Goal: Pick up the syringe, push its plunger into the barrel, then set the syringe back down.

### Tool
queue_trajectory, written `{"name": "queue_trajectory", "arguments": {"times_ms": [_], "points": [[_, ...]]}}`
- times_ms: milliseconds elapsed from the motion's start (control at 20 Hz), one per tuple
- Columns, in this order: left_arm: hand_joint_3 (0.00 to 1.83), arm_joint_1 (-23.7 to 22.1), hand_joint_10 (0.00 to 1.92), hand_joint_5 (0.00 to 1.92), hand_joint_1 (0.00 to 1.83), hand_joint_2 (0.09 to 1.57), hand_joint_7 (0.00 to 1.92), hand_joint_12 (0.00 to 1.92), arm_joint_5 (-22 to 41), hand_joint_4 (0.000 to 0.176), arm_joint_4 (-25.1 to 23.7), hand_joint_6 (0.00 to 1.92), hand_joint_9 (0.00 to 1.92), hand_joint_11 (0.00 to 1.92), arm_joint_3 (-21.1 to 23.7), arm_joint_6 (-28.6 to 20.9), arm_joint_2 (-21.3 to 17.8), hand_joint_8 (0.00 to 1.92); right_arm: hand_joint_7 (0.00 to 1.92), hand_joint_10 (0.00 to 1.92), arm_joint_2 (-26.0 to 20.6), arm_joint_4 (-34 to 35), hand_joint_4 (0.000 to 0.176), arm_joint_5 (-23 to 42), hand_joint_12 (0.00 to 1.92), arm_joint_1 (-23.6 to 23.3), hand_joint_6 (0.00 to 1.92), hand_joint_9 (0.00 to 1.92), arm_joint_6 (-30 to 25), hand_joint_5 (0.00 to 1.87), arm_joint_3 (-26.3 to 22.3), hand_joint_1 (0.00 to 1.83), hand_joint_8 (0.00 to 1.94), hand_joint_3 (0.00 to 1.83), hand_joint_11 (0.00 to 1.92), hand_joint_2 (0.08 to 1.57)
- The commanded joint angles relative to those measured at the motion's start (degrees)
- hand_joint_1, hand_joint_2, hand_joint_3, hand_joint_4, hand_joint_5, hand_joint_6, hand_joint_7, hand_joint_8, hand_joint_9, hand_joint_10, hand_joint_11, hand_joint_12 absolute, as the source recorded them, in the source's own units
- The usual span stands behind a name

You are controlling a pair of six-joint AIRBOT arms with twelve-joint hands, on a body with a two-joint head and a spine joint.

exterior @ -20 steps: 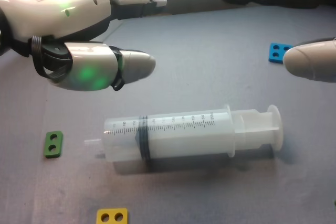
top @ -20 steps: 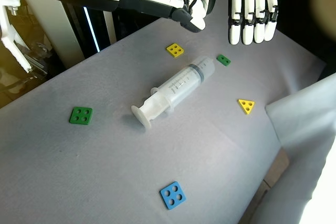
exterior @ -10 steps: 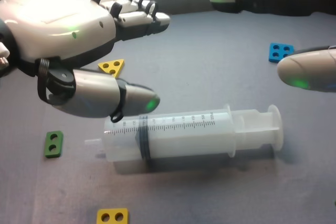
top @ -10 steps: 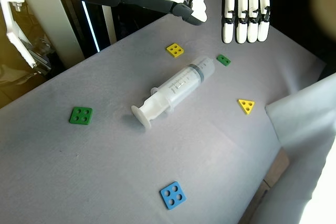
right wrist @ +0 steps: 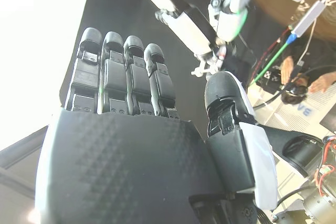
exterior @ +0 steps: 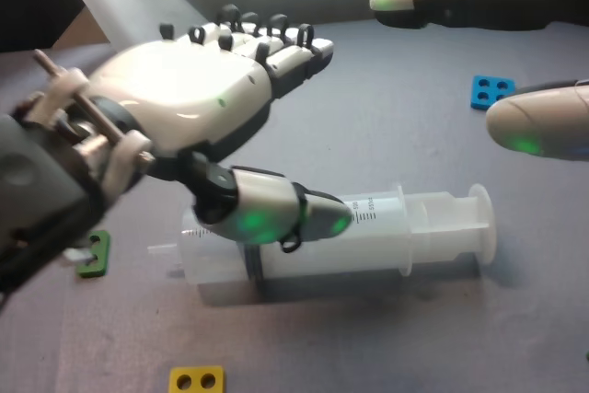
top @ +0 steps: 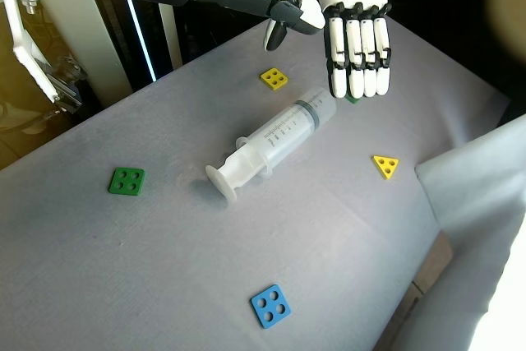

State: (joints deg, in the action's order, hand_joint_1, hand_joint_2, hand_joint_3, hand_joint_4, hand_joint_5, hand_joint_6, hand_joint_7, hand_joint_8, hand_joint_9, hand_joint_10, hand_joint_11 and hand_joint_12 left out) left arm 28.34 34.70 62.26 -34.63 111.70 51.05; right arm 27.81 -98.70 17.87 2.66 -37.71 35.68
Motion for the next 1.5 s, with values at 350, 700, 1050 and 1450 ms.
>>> {"name": "queue_trajectory", "arguments": {"times_ms": [350, 700, 1050, 1450], "points": [[0.0, 4.97, 0.0, 0.0, 0.71, 0.89, 0.0, 0.08, 5.36, 0.0, -5.72, 0.0, 0.0, 0.0, -4.24, -1.38, 8.28, 0.0, 0.15, 0.0, -0.11, 2.04, 0.0, -0.77, 0.29, -0.75, 0.0, 0.11, -0.28, 0.18, -0.59, 0.0, 0.0, 0.0, 0.0, 1.42], [0.0, 9.17, 0.0, 0.0, 0.89, 0.85, 0.0, 0.23, 5.37, 0.0, -6.62, 0.0, 0.03, 0.0, -7.54, -1.39, 11.88, 0.0, 0.15, 0.0, -0.12, 2.04, 0.0, -0.77, 0.28, -0.75, 0.01, 0.1, -0.27, 0.19, -0.75, 0.0, 0.0, 0.0, 0.0, 1.43], [0.0, 11.24, 0.0, 0.03, 0.93, 0.88, 0.01, 0.28, 5.37, 0.0, -7.16, 0.0, 0.03, 0.0, -11.87, -1.46, 16.33, 0.0, 0.19, 0.01, -0.13, 2.04, 0.0, -0.76, 0.33, -0.76, 0.01, 0.13, -0.27, 0.21, -0.75, 0.0, 0.01, 0.0, 0.0, 1.44], [0.0, 13.04, 0.0, 0.03, 0.92, 0.89, 0.02, 0.31, 5.37, 0.0, -6.36, 0.0, 0.04, 0.0, -15.77, -0.71, 18.89, 0.0, 0.19, 0.0, -0.16, 2.04, 0.0, -0.76, 0.26, -0.76, 0.01, 0.12, -0.28, 0.23, -0.78, 0.0, 0.0, 0.0, 0.0, 1.45]]}}
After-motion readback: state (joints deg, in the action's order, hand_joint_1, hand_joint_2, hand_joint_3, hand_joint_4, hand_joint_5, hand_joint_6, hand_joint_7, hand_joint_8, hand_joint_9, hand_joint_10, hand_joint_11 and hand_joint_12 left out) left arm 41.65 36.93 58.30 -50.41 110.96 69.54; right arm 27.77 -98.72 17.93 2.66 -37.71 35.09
